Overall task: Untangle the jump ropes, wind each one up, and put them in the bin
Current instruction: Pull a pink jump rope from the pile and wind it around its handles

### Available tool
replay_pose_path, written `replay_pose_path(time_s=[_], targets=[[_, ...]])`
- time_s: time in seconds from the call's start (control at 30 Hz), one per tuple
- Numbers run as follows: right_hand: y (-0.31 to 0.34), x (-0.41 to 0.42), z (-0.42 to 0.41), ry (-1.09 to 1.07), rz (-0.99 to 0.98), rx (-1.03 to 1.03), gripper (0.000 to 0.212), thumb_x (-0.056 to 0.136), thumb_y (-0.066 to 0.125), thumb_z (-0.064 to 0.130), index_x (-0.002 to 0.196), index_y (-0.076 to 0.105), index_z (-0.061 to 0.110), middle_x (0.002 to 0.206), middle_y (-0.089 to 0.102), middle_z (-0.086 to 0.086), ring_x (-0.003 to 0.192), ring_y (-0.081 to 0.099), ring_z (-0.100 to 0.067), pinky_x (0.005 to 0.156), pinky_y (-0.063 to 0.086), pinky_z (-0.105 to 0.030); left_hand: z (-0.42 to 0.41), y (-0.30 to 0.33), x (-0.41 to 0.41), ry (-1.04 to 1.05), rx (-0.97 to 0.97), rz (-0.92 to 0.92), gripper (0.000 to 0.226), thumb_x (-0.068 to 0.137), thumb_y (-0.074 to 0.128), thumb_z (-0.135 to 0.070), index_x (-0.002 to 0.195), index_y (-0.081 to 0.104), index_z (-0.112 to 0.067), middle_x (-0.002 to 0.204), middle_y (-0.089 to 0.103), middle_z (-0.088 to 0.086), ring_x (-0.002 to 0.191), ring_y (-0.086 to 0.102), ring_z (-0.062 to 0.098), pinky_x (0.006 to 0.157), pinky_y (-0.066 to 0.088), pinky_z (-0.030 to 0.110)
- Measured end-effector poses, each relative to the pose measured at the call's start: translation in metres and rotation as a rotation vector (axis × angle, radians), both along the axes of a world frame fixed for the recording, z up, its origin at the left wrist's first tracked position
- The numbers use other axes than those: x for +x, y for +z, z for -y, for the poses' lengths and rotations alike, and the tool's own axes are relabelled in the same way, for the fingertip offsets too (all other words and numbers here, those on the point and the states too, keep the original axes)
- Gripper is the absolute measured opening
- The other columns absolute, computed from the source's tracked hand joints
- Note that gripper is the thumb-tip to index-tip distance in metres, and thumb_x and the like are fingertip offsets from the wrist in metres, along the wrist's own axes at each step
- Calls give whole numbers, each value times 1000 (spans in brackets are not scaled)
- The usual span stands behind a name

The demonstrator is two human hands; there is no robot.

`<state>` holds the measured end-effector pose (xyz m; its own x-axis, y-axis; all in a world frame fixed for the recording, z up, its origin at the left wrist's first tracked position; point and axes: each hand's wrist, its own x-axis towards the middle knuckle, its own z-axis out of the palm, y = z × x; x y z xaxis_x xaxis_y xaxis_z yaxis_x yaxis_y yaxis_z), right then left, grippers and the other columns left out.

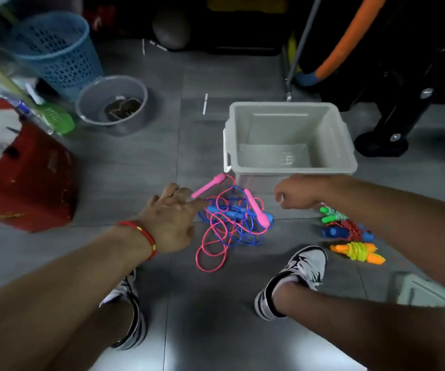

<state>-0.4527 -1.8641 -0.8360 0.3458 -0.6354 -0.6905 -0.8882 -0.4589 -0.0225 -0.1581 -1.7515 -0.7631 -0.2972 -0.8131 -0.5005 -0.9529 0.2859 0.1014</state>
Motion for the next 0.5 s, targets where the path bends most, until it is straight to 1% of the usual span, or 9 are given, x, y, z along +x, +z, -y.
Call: replay_pose_path(time_s=[0.07, 0.1, 0.13, 0.2, 0.23, 0.27, 0.33, 0.4, 0.5], targets=[[-54, 13, 0, -72, -4, 64, 36, 92, 57, 25, 127, 63, 20, 129, 65, -8, 116, 63, -29, 97, 50, -33, -3, 0, 4, -13, -18, 44, 72, 92, 55, -35, 154, 19, -39, 151, 26, 2, 143, 17, 26, 109, 37, 44], [-84, 14, -2, -128, 32, 99, 40, 87, 58, 29, 127, 62, 26, 129, 65, -9, 115, 63, -29, 98, 50, -34, -2, -2, 6, -19, -31, 54, 72, 92, 54, -36, 155, 17, -39, 151, 24, 3, 145, 15, 28, 110, 35, 45], [-120, 11, -3, -195, 79, 118, 43, 82, 57, 34, 126, 60, 34, 129, 64, -8, 114, 64, -29, 98, 50, -35, -1, -3, 9, -17, -50, 55, 72, 93, 54, -37, 155, 18, -37, 152, 25, 4, 146, 14, 29, 111, 34, 47], [-211, -7, -5, -356, 169, 112, 51, 76, 55, 38, 125, 55, 55, 129, 63, -8, 110, 65, -28, 98, 50, -34, 3, -5, 13, 3, -94, 61, 68, 91, 58, -38, 152, 29, -33, 151, 31, 7, 147, 17, 32, 110, 34, 51], [-239, -11, -12, -448, 193, 107, 53, 76, 57, 39, 123, 51, 62, 130, 62, -9, 109, 64, -28, 98, 51, -34, 5, -6, 16, 7, -105, 88, 64, 91, 57, -38, 150, 33, -31, 150, 34, 9, 146, 18, 34, 110, 34, 52], [-253, -9, -19, -527, 211, 106, 52, 78, 61, 37, 124, 53, 59, 129, 58, -11, 109, 62, -30, 100, 50, -35, 8, -7, 19, 0, -106, 137, 60, 92, 55, -38, 148, 34, -30, 150, 34, 9, 146, 17, 34, 110, 34, 51], [-235, 9, -34, -650, 272, 25, 41, 85, 69, 24, 125, 66, 33, 126, 50, -15, 112, 58, -36, 103, 48, -38, 13, -8, 25, -34, -95, 230, 55, 95, 47, -39, 147, 31, -31, 150, 30, 8, 147, 13, 33, 111, 33, 49], [-211, 17, -39, -706, 347, -114, 33, 86, 67, 12, 118, 72, 14, 122, 55, -20, 111, 59, -37, 101, 49, -37, 21, -3, 29, -58, -81, 286, 54, 96, 44, -39, 147, 28, -30, 151, 28, 7, 147, 11, 33, 112, 32, 49], [-184, 11, -42, -745, 466, -291, 21, 83, 69, 13, 102, 78, 16, 105, 69, -16, 96, 67, -34, 91, 51, -33, 31, 6, 28, -68, -66, 314, 52, 97, 44, -38, 146, 30, -29, 148, 32, 7, 145, 15, 32, 110, 33, 50]])
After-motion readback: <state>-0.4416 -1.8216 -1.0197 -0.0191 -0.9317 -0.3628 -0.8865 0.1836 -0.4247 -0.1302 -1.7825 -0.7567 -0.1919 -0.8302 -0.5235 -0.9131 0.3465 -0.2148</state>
